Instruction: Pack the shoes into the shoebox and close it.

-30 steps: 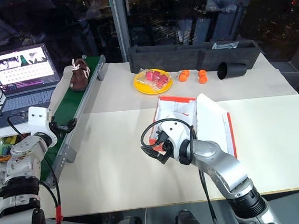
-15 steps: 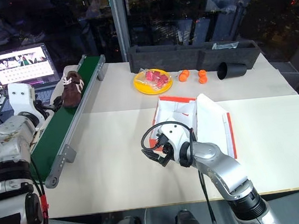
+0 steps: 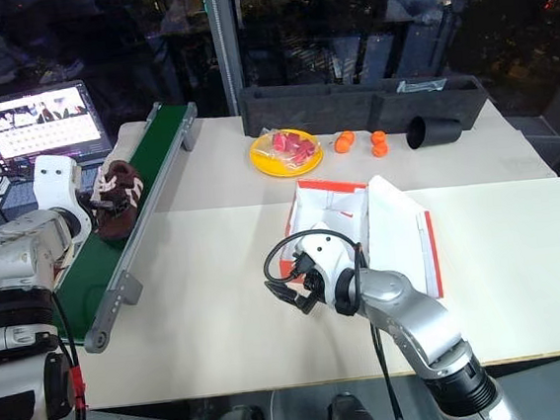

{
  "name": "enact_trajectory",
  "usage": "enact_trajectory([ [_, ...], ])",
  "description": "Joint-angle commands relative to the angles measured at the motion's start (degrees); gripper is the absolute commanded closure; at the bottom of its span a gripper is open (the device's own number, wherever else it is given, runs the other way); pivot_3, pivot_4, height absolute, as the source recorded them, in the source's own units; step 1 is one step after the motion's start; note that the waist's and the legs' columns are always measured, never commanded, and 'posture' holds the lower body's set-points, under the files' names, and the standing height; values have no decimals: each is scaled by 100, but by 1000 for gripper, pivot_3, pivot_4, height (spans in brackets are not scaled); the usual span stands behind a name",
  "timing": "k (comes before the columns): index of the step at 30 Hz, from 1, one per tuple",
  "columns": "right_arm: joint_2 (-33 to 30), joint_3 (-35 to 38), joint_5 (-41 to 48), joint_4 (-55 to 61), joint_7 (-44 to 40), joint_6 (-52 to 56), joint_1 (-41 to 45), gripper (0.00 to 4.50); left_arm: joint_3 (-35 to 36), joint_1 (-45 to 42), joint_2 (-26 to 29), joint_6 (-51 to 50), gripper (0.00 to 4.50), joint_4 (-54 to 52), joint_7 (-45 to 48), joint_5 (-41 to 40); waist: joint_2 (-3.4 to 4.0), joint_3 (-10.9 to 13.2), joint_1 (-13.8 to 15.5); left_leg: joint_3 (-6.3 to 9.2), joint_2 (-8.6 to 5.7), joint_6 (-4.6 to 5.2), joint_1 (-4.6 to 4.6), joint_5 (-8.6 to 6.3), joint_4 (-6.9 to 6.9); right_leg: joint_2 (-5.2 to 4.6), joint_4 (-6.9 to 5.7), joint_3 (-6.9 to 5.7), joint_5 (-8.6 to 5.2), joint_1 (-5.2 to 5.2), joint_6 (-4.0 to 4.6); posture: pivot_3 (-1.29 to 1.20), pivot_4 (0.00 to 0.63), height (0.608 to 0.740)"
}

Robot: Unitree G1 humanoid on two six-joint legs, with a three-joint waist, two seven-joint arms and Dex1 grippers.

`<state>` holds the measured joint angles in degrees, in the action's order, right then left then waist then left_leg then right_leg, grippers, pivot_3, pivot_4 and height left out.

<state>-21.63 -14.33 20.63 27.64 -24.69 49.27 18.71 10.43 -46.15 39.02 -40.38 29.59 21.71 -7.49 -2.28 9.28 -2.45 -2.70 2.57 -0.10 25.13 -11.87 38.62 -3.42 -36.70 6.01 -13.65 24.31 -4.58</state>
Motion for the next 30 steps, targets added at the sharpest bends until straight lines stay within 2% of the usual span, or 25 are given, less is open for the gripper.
enact_trajectory([
  [1,41,240,83,255,44,30,56,0,-65,136,58,-199,652,-123,16,69,0,0,0,0,0,0,0,0,0,0,0,0,0,0,0,0,150,740],
  [8,27,323,79,232,31,32,86,0,-76,40,-36,-262,3047,-149,18,60,-2,-1,35,4,0,-5,-3,3,9,0,-13,-4,0,-3,1,0,150,740],
  [17,25,384,74,195,50,54,129,0,-50,32,-139,-201,3047,-103,10,36,-2,-1,79,9,-1,-7,-4,5,11,0,-18,-5,0,-4,2,0,150,740],
  [18,25,384,71,200,57,64,124,0,-41,49,-148,-181,3498,-119,18,27,-2,-1,86,9,-1,-7,-4,5,11,0,-18,-5,0,-4,2,0,150,740],
  [21,15,390,53,202,70,85,121,0,-43,51,-168,-157,4167,-118,20,36,-2,-1,118,9,-1,-8,-4,5,12,1,-19,-6,0,-4,2,0,150,740],
  [22,19,401,59,206,76,94,121,0,-79,54,-162,-113,4268,-126,27,71,-2,-1,130,9,-1,-8,-4,5,12,0,-18,-6,0,-4,2,0,150,740],
  [26,79,504,111,198,127,113,140,0,22,-35,-299,366,4311,-303,-94,40,-2,-1,163,9,-1,-8,-3,5,12,0,-17,-6,0,-4,3,0,150,740],
  [30,336,838,187,85,372,105,258,0,297,-252,-746,1082,4311,-846,-162,-300,-3,-1,178,12,0,-8,9,5,12,-1,-7,-13,1,-2,4,0,150,740],
])
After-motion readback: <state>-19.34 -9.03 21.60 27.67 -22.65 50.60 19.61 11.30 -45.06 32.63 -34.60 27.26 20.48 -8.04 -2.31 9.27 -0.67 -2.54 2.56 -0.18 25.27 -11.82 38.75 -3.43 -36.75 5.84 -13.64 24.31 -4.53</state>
